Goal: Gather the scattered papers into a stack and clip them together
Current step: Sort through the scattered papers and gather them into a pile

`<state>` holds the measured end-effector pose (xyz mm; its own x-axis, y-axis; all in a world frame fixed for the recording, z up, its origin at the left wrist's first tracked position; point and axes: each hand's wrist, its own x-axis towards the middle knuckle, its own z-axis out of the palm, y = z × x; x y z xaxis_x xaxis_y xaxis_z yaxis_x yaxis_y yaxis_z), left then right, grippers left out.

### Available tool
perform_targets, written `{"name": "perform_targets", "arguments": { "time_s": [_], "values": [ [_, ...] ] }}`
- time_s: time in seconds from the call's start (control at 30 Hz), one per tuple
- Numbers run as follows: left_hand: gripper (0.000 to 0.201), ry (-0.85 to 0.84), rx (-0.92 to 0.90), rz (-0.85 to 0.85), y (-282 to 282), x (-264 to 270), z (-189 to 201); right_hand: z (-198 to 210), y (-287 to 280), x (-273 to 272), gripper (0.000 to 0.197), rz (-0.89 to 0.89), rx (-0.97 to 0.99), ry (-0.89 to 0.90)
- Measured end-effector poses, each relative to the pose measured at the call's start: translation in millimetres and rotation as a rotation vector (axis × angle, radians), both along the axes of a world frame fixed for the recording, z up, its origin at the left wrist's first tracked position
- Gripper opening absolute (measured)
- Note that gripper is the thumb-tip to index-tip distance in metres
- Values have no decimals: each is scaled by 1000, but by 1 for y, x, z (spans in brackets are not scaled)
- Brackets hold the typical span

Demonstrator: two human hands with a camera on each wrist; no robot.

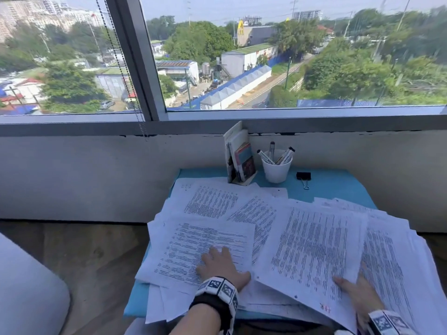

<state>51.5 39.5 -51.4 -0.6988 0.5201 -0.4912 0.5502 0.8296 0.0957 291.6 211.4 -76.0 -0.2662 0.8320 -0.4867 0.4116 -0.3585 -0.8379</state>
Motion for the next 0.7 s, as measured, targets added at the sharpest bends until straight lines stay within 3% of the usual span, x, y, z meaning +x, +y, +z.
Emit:
{"name": "perform_targets", "arguments": {
  "time_s": [0.13, 0.27, 0.47, 0.57, 0.63, 0.7],
  "values": [
    [108, -7, -36, 40, 8, 9, 3, -7, 1, 1, 19, 1, -4, -12],
    [102, 12, -28, 31, 12, 10, 1, -5, 0, 1, 9, 12, 2, -5],
    [48, 120, 106, -198, 4, 5, 14, -1, -2, 2, 8, 1, 15, 34],
    [38, 216, 370, -113, -5, -9, 32, -2, -2, 1, 12, 4, 11, 18],
    [42, 270, 693, -20, -10, -19, 42, -2, -2, 1, 15, 15, 3, -4],
    [49, 284, 1049, -111, -9, -22, 49, -2, -2, 1, 14, 22, -8, -11]
  ]
}}
